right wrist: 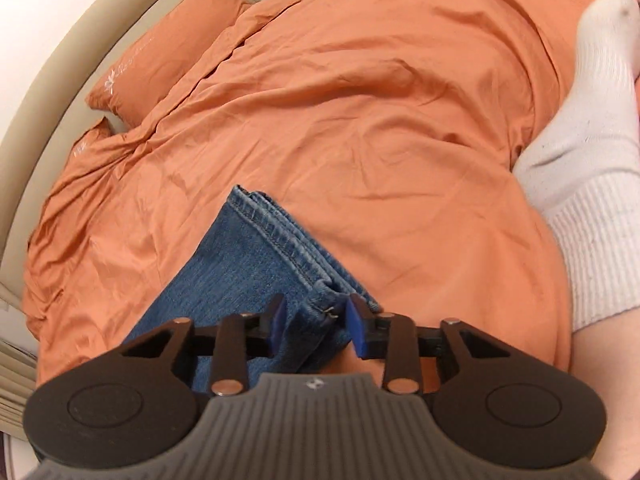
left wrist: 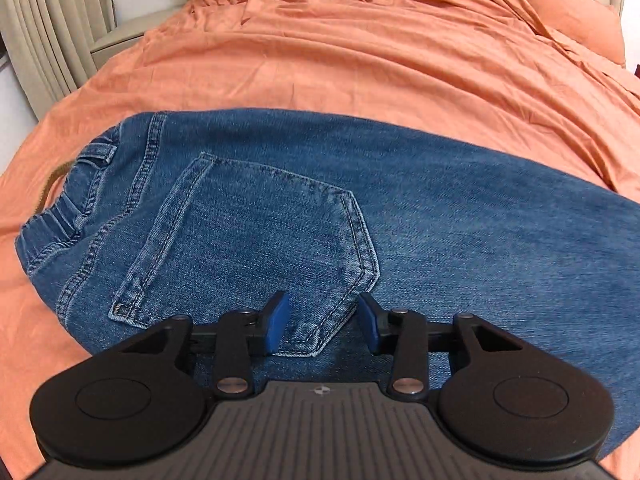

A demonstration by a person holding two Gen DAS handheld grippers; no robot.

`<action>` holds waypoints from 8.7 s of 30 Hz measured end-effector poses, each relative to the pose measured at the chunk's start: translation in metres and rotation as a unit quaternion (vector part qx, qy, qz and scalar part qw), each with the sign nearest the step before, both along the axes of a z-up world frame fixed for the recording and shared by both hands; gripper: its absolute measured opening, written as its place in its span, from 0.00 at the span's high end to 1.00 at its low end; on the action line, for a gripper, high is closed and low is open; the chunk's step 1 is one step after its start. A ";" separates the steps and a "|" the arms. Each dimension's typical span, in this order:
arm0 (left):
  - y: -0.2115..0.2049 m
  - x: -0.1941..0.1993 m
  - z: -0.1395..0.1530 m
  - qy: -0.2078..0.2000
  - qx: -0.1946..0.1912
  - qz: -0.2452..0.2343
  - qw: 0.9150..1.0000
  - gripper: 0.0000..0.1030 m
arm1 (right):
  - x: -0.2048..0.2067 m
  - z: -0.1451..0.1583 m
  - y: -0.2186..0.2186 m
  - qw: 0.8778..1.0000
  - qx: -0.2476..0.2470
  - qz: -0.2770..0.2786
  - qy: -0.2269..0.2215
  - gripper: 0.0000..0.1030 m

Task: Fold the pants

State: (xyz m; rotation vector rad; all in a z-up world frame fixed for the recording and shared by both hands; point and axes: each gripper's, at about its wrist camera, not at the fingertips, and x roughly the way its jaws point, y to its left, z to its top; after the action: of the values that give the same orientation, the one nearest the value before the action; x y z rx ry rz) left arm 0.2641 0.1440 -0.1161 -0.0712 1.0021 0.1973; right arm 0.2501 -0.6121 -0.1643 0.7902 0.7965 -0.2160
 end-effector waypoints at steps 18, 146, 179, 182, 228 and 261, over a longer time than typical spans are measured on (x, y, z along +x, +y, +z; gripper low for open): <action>-0.005 0.001 -0.004 -0.008 0.008 -0.003 1.000 0.58 | -0.007 0.013 0.009 0.994 -0.102 0.036 -0.013 0.96; -0.036 0.000 -0.013 -0.065 -0.356 -0.070 0.930 0.41 | -0.001 0.058 0.513 0.848 -0.154 0.501 -0.073 0.45; -0.071 0.054 -0.026 -0.093 -0.191 -0.165 0.963 0.93 | 0.154 0.014 0.358 0.881 -0.276 0.377 -0.070 1.00; -0.069 0.055 -0.026 -0.081 -0.195 -0.160 0.964 0.92 | 0.159 -0.001 0.360 0.879 -0.276 0.384 -0.061 1.00; -0.042 -0.105 0.079 -0.087 -0.062 -0.118 0.987 0.71 | -0.035 0.070 0.411 0.732 -0.404 0.546 -0.054 0.97; 0.226 -0.111 -0.005 -0.169 -0.315 0.267 0.895 0.43 | 0.034 0.058 0.605 0.605 -0.416 0.676 -0.068 0.75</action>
State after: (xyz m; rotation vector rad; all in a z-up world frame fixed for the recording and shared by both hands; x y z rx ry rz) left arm 0.1530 0.3700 -0.1213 -0.9547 0.6431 0.3401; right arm 0.2842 -0.0072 -0.1061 -0.8080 0.8296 0.8174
